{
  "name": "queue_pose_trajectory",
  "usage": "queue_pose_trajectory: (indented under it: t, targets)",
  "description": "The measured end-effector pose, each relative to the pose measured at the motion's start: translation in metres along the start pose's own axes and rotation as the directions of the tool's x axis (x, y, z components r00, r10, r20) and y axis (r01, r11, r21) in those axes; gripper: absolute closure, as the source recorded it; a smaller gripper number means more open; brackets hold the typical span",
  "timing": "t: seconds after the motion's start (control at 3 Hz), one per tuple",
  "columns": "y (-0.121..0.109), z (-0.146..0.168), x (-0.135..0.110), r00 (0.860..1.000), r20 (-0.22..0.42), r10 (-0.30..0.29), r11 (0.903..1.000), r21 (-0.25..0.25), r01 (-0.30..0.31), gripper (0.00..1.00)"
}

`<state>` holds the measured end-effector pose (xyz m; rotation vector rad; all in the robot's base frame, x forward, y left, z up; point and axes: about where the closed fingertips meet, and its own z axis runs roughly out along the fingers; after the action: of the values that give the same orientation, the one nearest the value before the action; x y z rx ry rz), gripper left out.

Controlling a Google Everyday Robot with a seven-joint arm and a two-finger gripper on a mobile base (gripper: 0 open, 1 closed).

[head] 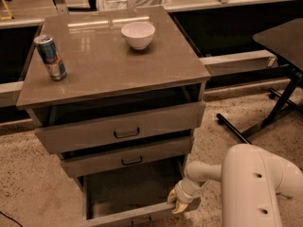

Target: Open bottom drawer

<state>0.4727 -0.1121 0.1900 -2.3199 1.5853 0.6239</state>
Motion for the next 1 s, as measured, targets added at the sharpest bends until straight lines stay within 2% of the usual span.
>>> queue_pose_trajectory:
  t: [0.33, 0.67, 1.0]
  targets:
    - [0.029, -0.014, -0.005, 1.0, 0.006, 0.006, 0.9981, -0.061, -0.006, 0.53]
    - [0.025, -0.049, -0.041, 0.998, 0.03, -0.049, 0.9988, -0.008, 0.049, 0.54]
    - [-0.005, -0.053, -0.061, 0.995, 0.066, -0.08, 0.9941, 0.078, 0.075, 0.62]
